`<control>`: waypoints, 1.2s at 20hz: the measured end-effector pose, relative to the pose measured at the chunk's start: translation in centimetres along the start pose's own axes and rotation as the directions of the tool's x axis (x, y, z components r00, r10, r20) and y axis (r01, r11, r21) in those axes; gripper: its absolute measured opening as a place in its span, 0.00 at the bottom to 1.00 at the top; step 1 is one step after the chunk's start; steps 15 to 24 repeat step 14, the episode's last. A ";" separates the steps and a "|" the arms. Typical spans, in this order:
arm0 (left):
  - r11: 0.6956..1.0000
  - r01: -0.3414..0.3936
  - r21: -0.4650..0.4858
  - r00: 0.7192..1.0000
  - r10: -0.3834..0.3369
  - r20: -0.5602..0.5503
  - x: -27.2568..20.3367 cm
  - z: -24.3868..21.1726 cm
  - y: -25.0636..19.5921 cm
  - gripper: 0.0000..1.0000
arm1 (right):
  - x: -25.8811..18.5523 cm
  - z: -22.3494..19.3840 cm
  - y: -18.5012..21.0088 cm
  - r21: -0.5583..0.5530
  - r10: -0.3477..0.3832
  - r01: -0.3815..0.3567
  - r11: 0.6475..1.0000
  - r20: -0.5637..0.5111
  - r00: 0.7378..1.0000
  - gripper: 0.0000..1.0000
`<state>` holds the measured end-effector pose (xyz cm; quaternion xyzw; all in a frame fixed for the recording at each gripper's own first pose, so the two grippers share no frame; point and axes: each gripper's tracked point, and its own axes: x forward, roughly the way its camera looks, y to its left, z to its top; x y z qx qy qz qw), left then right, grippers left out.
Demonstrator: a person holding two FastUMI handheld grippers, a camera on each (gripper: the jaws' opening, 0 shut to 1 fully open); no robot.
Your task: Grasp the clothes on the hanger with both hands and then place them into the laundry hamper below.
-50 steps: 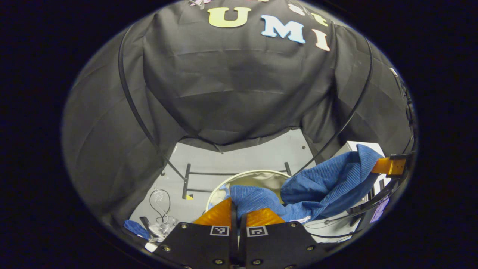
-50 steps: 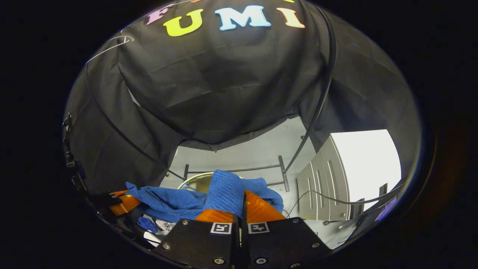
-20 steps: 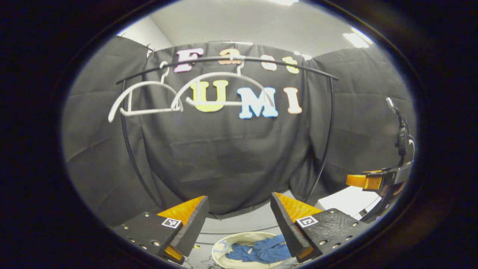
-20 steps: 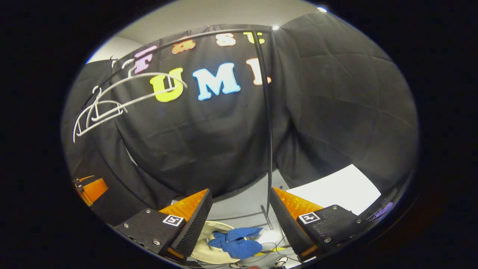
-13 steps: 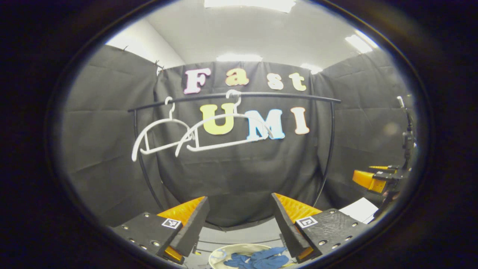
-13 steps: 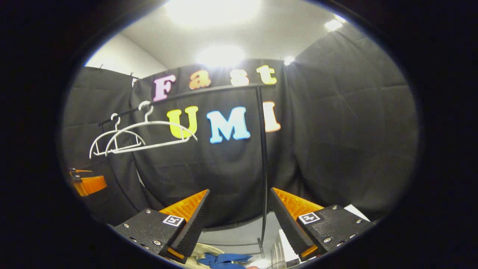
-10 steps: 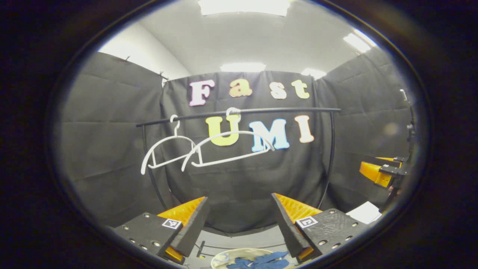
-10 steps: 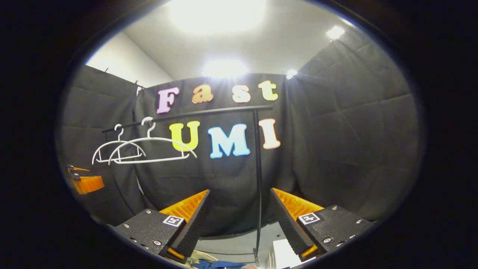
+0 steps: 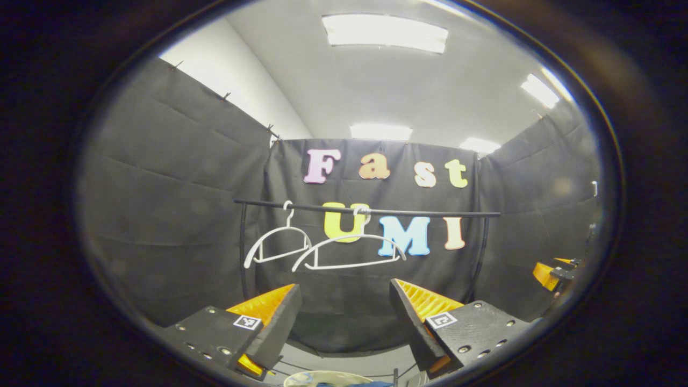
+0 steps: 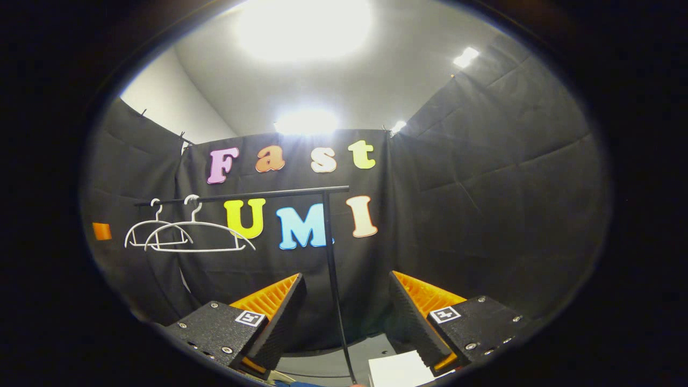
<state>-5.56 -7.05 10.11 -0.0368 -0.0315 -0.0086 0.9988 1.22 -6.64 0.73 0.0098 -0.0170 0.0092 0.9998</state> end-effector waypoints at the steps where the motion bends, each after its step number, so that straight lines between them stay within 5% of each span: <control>1: 1.000 0.023 -0.008 1.000 -0.023 -0.008 -0.2 -0.5 0.0 0.94 | -0.1 0.0 0.1 -0.005 0.002 -0.002 1.000 0.005 1.000 0.95; 6: 0.997 0.075 -0.017 0.995 -0.076 -0.064 -0.3 -2.8 0.6 0.94 | 1.6 0.3 2.4 0.010 0.021 -0.021 1.000 -0.037 0.999 0.95; 14: 0.999 0.016 -0.042 0.995 -0.020 -0.098 -2.0 -4.3 3.6 0.94 | 3.5 1.3 8.6 0.026 0.115 -0.114 0.993 -0.073 0.991 0.95; 24: 0.999 0.016 -0.042 0.995 -0.020 -0.098 -2.0 -4.3 3.6 0.94 | 3.5 1.3 8.6 0.026 0.115 -0.114 0.993 -0.073 0.991 0.95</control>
